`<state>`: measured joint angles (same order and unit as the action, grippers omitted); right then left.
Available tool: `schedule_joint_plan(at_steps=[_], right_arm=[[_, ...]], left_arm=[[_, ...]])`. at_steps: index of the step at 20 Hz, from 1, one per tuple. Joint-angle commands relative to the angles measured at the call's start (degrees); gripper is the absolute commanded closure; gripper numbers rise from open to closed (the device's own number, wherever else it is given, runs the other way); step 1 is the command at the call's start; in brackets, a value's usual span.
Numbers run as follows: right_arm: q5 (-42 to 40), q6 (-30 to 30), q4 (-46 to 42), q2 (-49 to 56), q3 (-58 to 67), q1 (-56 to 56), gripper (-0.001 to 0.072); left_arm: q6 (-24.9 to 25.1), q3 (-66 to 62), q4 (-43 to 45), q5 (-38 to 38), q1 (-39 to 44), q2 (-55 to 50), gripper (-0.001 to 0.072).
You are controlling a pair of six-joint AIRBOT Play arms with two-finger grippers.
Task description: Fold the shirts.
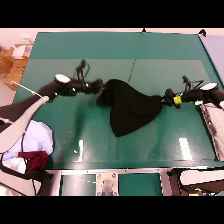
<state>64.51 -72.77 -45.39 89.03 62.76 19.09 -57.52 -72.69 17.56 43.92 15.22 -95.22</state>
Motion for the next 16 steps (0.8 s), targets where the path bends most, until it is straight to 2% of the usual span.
schedule_joint_plan(at_steps=[1,4,8,12,16], right_arm=[[6.73,-0.39,1.51,-5.2,9.86,2.25,0.0696],[9.46,-1.14,1.51,-15.15,22.23,4.87,0.0696],[9.09,-1.14,1.4,-28.81,34.16,7.32,0.0695],[6.86,-1.11,-1.49,-38.73,37.2,8.94,0.0695],[6.78,-1.11,-2.84,-41.13,36.33,8.9,0.0695]], left_arm=[[-3.04,-8.22,6.36,5.05,-4.55,6.05,0.0682],[-7.23,-13.88,18.16,7.63,-7.56,17.09,0.0682],[-8.66,-18.88,29.03,11.65,-8.31,31.82,0.0682],[-9.66,-19.45,35.19,14.27,-8.31,43.47,0.0681],[-11.3,-19.1,39.06,18.47,-8.31,45.59,0.0681]])
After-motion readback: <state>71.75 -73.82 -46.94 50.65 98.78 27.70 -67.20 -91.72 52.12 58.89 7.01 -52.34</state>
